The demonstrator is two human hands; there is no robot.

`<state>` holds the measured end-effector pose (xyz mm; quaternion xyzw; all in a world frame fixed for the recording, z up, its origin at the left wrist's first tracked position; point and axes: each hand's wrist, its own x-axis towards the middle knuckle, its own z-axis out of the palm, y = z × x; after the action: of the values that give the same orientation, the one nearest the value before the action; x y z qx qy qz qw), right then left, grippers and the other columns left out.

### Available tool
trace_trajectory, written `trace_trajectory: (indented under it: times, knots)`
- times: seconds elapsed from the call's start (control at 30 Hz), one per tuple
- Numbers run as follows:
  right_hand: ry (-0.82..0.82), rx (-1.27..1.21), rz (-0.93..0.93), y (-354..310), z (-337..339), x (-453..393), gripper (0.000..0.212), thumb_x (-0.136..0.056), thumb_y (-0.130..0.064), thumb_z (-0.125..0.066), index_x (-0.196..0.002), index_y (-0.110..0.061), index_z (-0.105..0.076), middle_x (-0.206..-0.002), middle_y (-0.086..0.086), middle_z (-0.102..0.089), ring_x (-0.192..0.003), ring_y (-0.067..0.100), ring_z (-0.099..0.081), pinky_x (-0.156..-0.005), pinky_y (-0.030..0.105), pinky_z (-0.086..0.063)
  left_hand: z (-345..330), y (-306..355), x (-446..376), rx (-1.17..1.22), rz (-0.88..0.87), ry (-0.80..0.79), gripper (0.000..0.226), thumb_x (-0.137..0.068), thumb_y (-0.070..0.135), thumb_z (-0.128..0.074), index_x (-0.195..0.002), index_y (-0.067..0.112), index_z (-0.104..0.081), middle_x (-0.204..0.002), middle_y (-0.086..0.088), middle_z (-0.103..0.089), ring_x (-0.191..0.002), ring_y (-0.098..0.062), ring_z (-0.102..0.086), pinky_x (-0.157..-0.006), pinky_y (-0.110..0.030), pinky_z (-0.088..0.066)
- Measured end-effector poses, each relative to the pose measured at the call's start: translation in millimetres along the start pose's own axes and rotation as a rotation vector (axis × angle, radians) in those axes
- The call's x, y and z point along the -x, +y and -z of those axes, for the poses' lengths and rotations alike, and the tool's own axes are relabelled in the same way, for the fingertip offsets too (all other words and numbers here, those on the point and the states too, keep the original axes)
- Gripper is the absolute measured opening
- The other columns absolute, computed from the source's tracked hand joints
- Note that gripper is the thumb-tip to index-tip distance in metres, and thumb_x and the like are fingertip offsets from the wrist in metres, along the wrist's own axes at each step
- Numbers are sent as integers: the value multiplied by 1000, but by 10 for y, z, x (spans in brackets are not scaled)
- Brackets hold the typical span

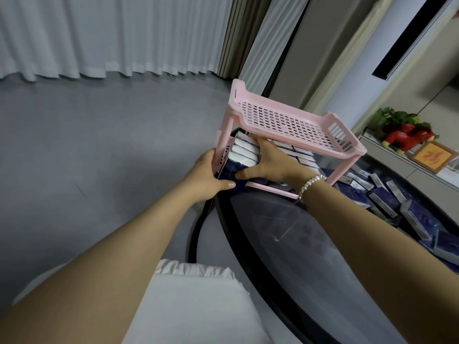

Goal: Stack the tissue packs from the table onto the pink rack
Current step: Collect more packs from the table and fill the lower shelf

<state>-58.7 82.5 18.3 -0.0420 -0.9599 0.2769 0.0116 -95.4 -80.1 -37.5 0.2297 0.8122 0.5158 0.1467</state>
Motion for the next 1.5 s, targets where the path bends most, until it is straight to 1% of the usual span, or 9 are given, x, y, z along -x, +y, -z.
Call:
trace_trajectory:
  times: [0.1,0.4,0.6,0.73,0.93,1.07,1.23,1.37,1.5]
  knots:
    - [12,-19,14,38,20,-82,103,-48,-44,-80,-138,-19,-36,-137,0,-45,-126,18,-43,-110,39,-35,-22,-38,-82,44,19,33,74,-78,22,-76,-138,17,-33,-140,1,-44,-120,-13,-45,-90,-22,-34]
    - [104,-86,-77,123,70,-285,69,-71,-21,-79,-130,-16,-44,-118,-5,-48,-112,14,-46,-94,21,-35,-134,-27,-222,25,67,198,48,-84,25,-69,-121,12,-42,-124,-5,-56,-94,-20,-54,-76,-30,-40]
    - [100,273,-137,175,-37,-435,104,-63,-47,-80,-146,-17,-23,-149,5,-27,-138,25,-26,-113,30,-22,-221,-32,-274,60,62,301,48,-79,21,-75,-115,11,-46,-118,-4,-56,-88,-17,-49,-72,-26,-36]
    - [91,424,-157,118,-36,-533,113,-64,-56,-76,-149,-17,-11,-155,5,-13,-143,28,-14,-114,32,-16,-269,-41,-312,76,76,334,41,-81,16,-72,-112,12,-45,-115,-6,-58,-87,-19,-50,-72,-28,-38]
    - [19,537,-154,91,79,-660,87,-66,-55,-74,-135,-17,-39,-139,7,-41,-124,27,-40,-100,33,-32,-275,-46,-345,84,84,313,44,-83,16,-71,-117,11,-44,-120,-7,-58,-89,-21,-53,-75,-29,-42]
    - [-4,504,-160,84,43,-692,58,-69,-44,-74,-113,-14,-50,-118,10,-57,-77,15,-50,-63,24,-37,-281,-42,-344,95,89,307,44,-84,16,-69,-119,12,-43,-120,-8,-58,-90,-20,-53,-76,-29,-43]
    - [-43,517,-208,42,38,-707,80,-72,-47,-75,-135,-9,-43,-135,10,-50,-119,29,-48,-94,30,-35,-282,-45,-346,106,106,305,41,-86,15,-67,-118,12,-43,-119,-8,-58,-90,-21,-53,-74,-29,-41]
    - [-99,528,-280,16,29,-729,70,-83,-44,-65,-135,-2,-45,-136,15,-52,-124,32,-49,-101,32,-36,-282,-31,-337,110,117,309,40,-87,14,-65,-121,13,-43,-120,-7,-58,-89,-20,-52,-71,-26,-38]
    - [-64,538,-302,3,-18,-749,72,-87,-42,-61,-141,-4,-31,-144,14,-38,-132,33,-37,-108,39,-30,-284,-32,-337,115,120,311,39,-88,13,-64,-121,13,-43,-115,-5,-57,-89,-20,-51,-72,-27,-38]
